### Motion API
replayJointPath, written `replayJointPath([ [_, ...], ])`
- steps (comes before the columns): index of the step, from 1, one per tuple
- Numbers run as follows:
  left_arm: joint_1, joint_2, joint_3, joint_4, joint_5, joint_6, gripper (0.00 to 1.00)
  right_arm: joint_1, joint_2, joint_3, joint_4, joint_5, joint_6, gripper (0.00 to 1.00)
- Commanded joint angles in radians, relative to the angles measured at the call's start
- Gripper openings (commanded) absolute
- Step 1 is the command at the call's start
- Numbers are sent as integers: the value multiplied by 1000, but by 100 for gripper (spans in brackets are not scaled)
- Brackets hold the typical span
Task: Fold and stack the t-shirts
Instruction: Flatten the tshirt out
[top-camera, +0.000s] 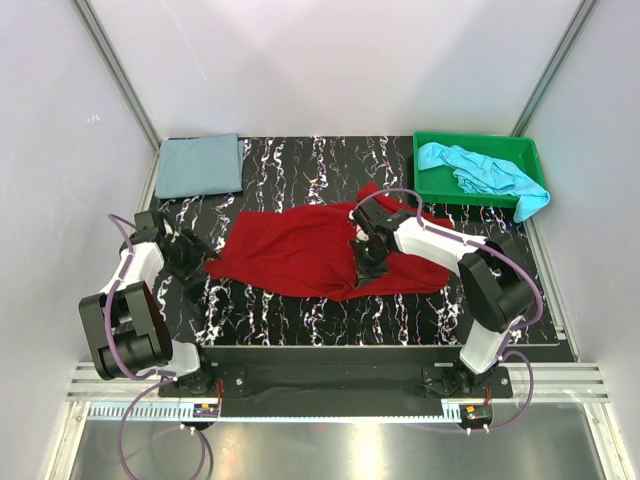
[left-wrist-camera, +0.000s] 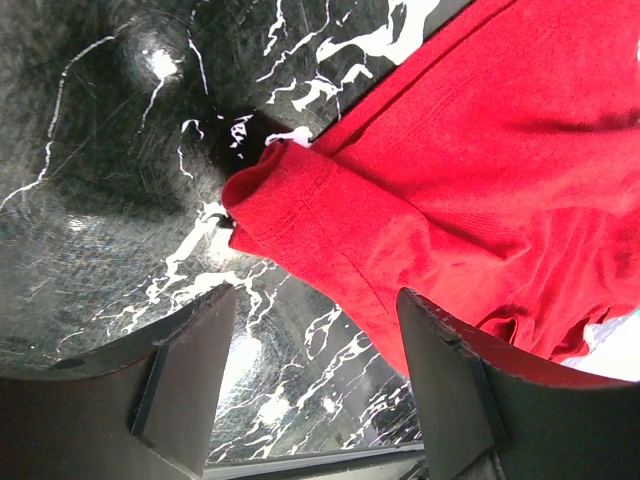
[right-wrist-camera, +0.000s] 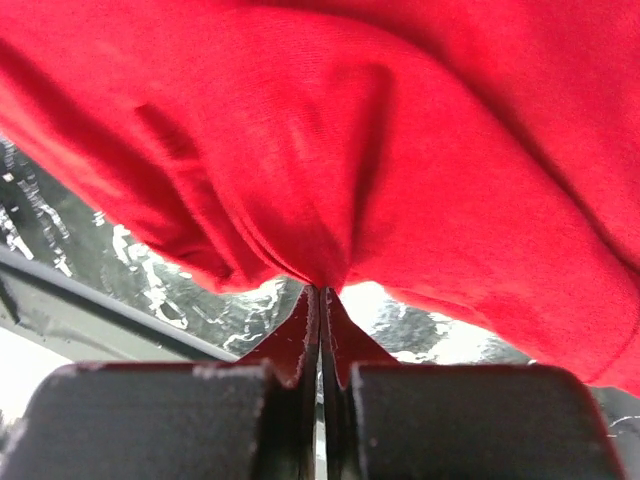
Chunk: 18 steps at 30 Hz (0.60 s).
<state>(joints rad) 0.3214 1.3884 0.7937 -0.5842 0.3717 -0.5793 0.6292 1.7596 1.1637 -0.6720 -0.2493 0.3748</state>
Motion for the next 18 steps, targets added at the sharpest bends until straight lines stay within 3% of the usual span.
replayJointPath([
  [1,-4,-9,22,11,44,13,71,-26,-57,-42,-1,65,33,0],
  [18,-70,23,137,-26,-122,-39,59,-49,-399,-257,-44,108,145,0],
])
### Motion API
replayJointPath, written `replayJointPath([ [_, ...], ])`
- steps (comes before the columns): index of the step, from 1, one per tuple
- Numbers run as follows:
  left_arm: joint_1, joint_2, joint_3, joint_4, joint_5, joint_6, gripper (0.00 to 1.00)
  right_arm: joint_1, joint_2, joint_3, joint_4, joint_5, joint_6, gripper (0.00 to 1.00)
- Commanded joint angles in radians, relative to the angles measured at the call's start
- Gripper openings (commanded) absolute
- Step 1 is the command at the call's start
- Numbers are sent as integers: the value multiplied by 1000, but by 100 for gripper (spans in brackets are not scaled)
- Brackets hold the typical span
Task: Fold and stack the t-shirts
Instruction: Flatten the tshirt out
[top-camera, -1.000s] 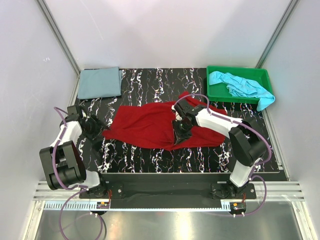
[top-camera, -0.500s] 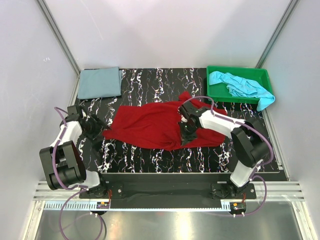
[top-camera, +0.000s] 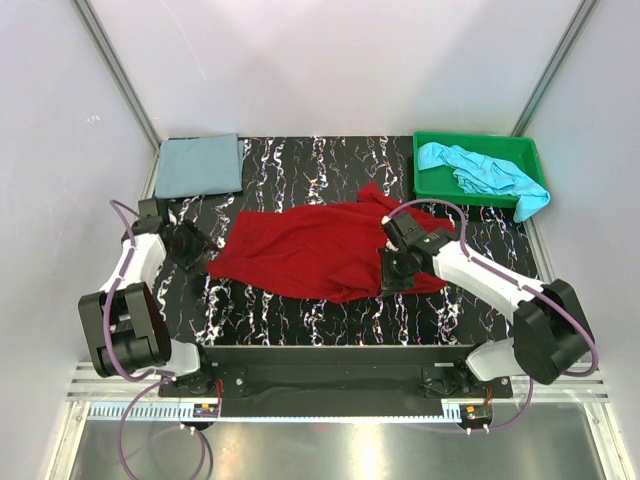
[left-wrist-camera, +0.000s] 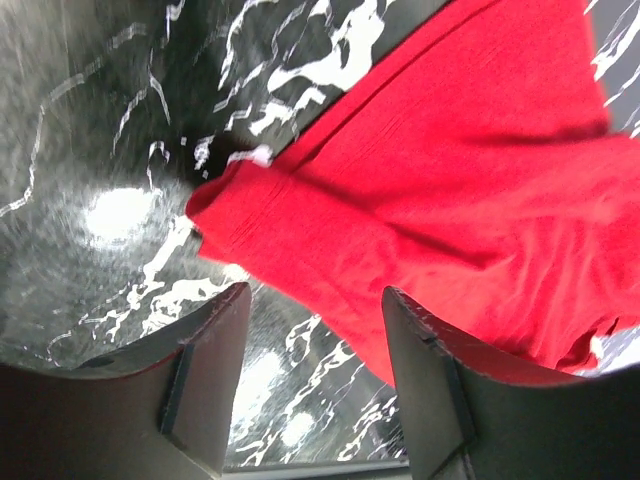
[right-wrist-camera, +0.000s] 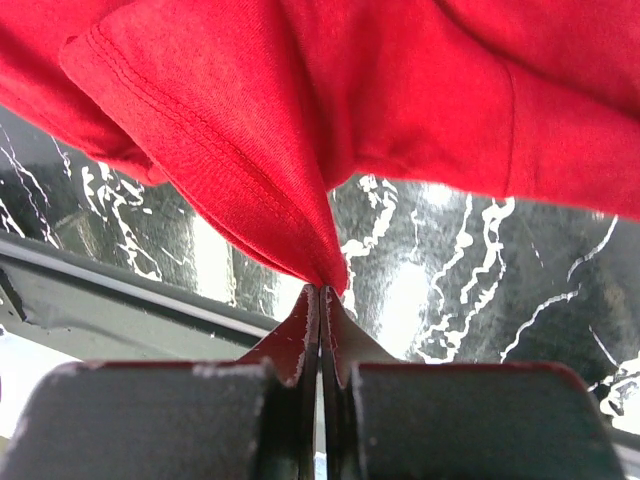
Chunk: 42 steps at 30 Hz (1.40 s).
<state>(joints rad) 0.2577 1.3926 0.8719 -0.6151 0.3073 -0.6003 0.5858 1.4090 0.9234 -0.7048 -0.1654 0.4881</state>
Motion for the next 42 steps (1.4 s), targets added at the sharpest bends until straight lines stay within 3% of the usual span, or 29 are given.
replayJointPath([
  [1,-8,40,74,-5,-83,-26,58,-7,-59,-18,-12,24,30,0],
  [8,-21,137,130,-3,-129,-59,50,-11,-79,-24,-13,30,30,0],
  [14,-44,161,141,-5,-184,-95,54,-17,-82,-31,-13,30,27,0],
  [34,-72,244,131,-34,-278,-125,52,-30,-87,-40,1,24,23,0],
  [39,-74,276,165,-29,-287,-101,50,-32,-84,-37,4,21,21,0],
  [42,-74,286,183,-29,-289,-84,43,-32,-84,-37,4,20,23,0],
])
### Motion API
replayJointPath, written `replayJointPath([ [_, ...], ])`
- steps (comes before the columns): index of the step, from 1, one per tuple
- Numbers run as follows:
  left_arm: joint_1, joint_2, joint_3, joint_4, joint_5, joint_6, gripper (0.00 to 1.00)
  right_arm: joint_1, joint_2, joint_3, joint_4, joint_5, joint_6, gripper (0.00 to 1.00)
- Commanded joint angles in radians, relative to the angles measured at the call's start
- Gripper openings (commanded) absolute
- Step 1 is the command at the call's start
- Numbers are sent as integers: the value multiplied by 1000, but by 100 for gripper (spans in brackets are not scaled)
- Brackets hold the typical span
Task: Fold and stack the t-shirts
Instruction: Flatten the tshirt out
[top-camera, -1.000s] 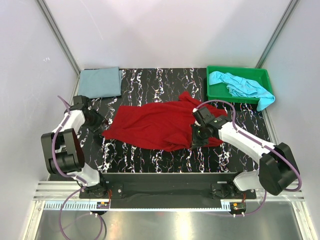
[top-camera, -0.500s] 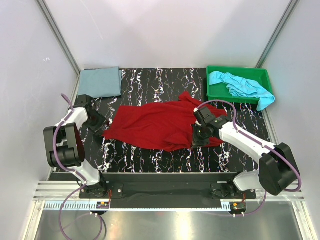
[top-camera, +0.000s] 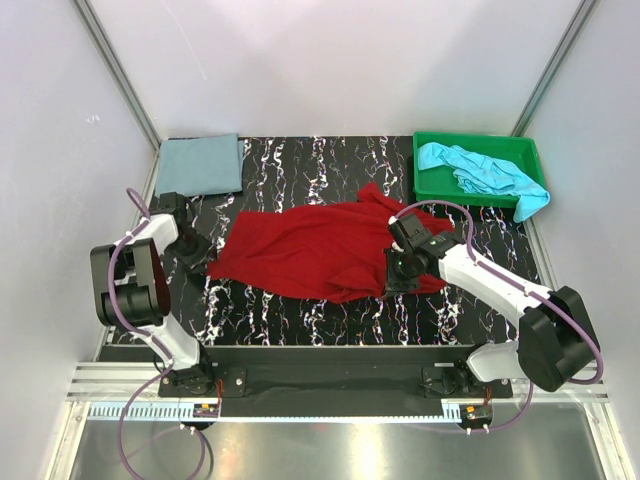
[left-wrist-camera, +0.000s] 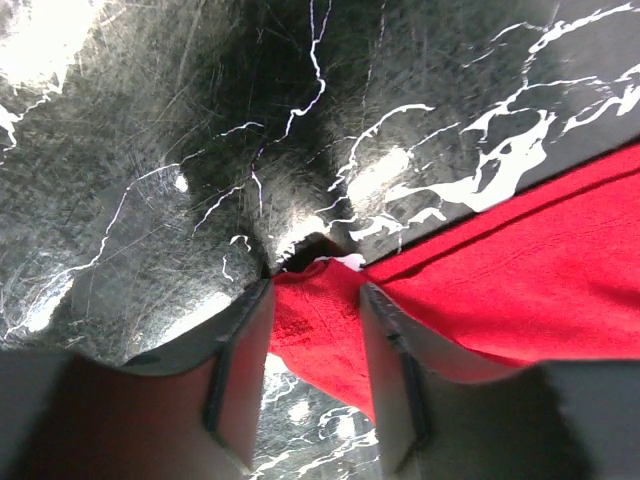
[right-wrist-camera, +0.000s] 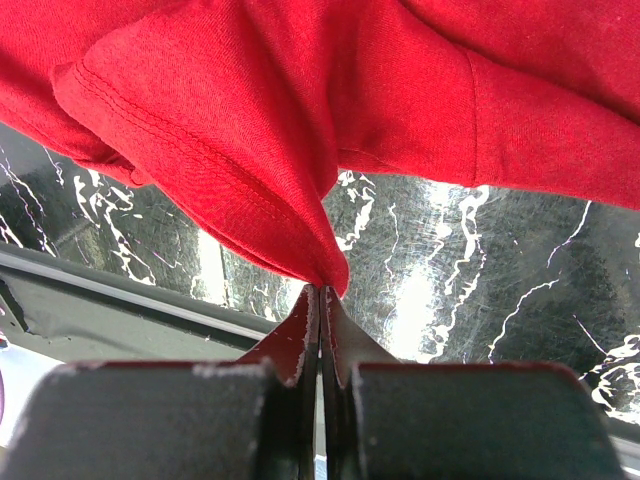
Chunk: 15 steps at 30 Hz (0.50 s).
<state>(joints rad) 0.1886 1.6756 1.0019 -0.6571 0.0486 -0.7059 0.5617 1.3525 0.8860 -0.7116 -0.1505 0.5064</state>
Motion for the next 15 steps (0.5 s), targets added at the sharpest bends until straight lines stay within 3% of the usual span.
replayJointPath([
  [1,-5,9,53,13,-27,25,42,-9,-32,1,11,5,4,0],
  [7,-9,1,44,16,-16,34,25,-11,-35,4,8,5,6,0],
  [15,-11,-151,27,5,-7,51,0,-16,-30,14,-6,20,15,0],
])
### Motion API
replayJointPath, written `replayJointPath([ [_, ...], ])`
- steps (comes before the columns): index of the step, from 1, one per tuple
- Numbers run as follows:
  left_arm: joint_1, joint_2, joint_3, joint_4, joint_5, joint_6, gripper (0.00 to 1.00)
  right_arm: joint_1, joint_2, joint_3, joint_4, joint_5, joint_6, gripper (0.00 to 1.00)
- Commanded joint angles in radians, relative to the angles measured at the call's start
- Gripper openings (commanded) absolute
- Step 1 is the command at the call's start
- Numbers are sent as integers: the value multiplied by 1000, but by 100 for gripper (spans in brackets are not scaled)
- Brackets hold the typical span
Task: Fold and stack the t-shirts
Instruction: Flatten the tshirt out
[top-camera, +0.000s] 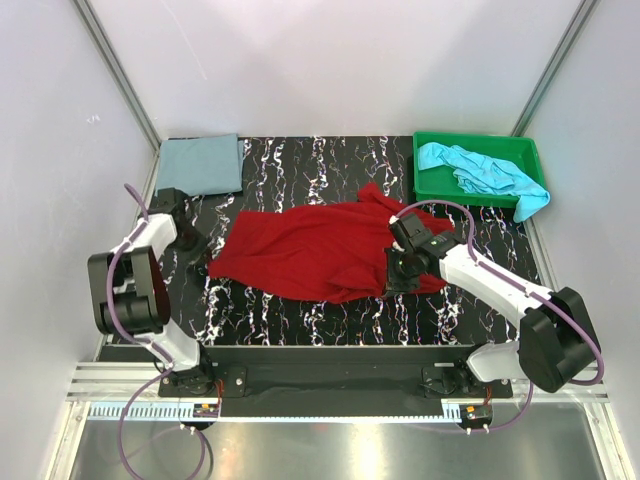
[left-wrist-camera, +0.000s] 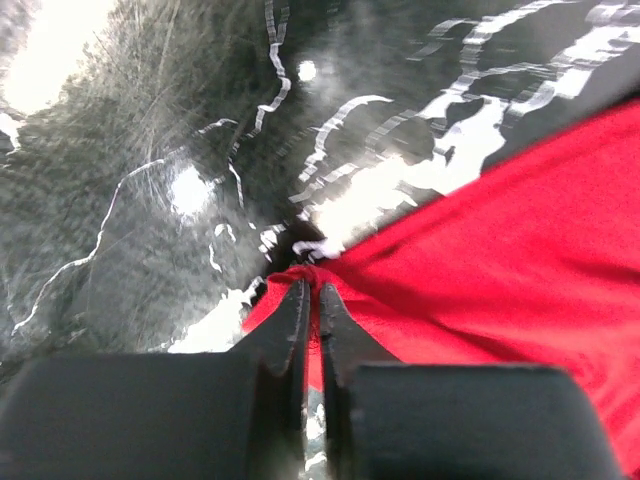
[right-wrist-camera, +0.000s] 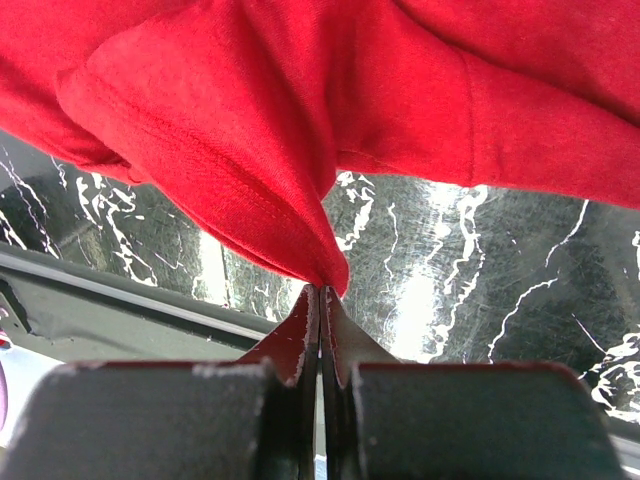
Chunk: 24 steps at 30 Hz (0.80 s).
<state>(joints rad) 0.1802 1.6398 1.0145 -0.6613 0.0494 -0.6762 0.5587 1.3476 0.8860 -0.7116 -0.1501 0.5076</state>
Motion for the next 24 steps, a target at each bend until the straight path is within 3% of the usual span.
replayJointPath([
  [1,-2,-135,18,-1,0,24,0,-14,-33,30,-18,46,22,0],
  [6,-15,-273,78,-40,26,29,0,-81,-94,140,-166,199,13,0],
  [14,-27,-503,267,-66,13,41,0,-272,-206,506,-299,463,-101,0],
  [19,-25,-526,410,-72,56,56,0,-306,-234,759,-290,627,-179,0],
  [24,-25,-535,617,-60,105,92,0,-306,-303,861,-131,693,-254,0],
])
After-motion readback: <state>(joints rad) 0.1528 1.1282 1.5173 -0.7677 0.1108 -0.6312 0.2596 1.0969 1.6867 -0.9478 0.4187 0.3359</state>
